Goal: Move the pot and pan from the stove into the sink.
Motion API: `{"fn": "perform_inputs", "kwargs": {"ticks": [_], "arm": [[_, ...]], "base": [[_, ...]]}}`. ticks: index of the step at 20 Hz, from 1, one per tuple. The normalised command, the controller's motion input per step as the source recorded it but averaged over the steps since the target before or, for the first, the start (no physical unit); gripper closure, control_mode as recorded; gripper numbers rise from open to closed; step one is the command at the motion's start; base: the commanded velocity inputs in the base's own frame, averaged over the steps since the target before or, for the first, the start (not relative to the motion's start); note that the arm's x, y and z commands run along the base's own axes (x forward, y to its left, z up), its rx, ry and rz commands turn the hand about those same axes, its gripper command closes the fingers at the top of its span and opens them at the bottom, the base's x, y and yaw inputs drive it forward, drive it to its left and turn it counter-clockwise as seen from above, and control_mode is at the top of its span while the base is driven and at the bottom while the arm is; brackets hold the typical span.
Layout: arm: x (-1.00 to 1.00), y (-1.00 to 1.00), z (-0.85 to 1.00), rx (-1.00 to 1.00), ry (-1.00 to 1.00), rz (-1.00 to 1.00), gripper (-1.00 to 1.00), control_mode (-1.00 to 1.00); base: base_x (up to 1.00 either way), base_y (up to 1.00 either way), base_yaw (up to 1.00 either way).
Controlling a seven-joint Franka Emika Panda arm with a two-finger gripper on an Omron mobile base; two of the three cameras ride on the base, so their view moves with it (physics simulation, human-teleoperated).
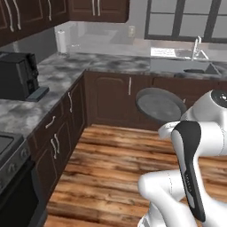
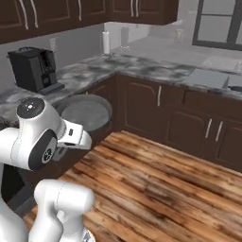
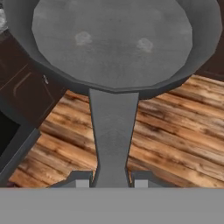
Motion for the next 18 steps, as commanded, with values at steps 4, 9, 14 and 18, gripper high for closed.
{"fn": "perform_inputs", "kwargs": {"ticks": [4,9,14,18], "arm": [[0.0,0.0,0.0,0.0,0.0,0.0,1.0,1.0],[0.0,0.0,0.0,0.0,0.0,0.0,1.0,1.0],[0.0,0.0,0.0,0.0,0.0,0.0,1.0,1.0],[0.0,0.0,0.0,0.0,0.0,0.0,1.0,1.0]], "base": [[-0.01,-0.43,-0.34],[-0.03,-0.43,-0.33],[-0.01,-0.43,-0.33],[-0.02,-0.45,-0.33]]}}
